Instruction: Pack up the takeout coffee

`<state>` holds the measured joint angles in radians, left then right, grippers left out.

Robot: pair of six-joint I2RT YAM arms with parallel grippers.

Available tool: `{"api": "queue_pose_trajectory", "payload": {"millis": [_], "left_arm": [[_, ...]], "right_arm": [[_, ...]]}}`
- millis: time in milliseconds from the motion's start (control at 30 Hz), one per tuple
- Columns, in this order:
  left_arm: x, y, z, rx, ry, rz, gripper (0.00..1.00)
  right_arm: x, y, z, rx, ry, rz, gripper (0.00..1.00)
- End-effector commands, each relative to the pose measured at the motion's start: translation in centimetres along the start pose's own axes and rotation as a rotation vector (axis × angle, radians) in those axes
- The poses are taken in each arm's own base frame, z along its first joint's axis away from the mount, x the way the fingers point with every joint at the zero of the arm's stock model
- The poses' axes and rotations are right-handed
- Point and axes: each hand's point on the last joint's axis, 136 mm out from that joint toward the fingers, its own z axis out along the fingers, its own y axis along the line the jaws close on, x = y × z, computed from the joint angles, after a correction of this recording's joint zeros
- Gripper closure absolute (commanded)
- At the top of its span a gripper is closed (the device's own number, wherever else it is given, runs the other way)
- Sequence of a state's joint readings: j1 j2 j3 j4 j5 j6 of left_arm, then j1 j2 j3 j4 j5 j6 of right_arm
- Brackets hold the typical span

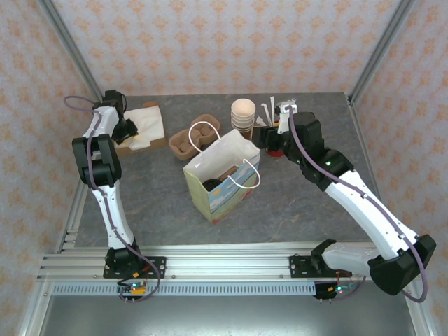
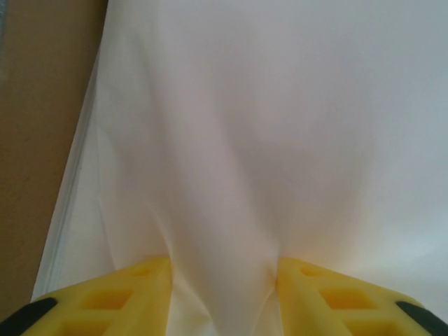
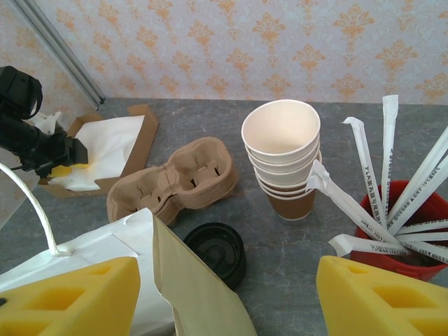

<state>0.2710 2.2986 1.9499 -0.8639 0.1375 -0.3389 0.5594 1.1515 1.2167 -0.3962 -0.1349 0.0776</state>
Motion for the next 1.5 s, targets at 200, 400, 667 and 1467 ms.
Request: {"api": "queue_pose_trajectory", "payload": {"millis": [200, 400, 667, 1467], "left_arm": [[-1.3, -1.0, -3.0, 0.056, -0.047, -0.001, 0.73], [-1.8, -1.0, -4.8, 0.068, -0.083, -0.008, 0.83], [-2.4, -1.1, -7.8, 0.091, -0.141, -0.015, 0.89], [-2.5, -0.9, -19.5, 0.196, -0.353, -0.047, 1.00]], "right_arm": [[-0.8, 0.2, -0.2, -0.009, -0.012, 0.016, 0.32], [-0.8, 0.2, -0.2, -0.010, -0.010, 0.017, 0.32], [-0.8, 0.2, -0.2, -0.011, -0.009, 0.020, 0.32], [-1.0, 0.6, -0.3, -0.030, -0.006, 0.037, 0.32]]}}
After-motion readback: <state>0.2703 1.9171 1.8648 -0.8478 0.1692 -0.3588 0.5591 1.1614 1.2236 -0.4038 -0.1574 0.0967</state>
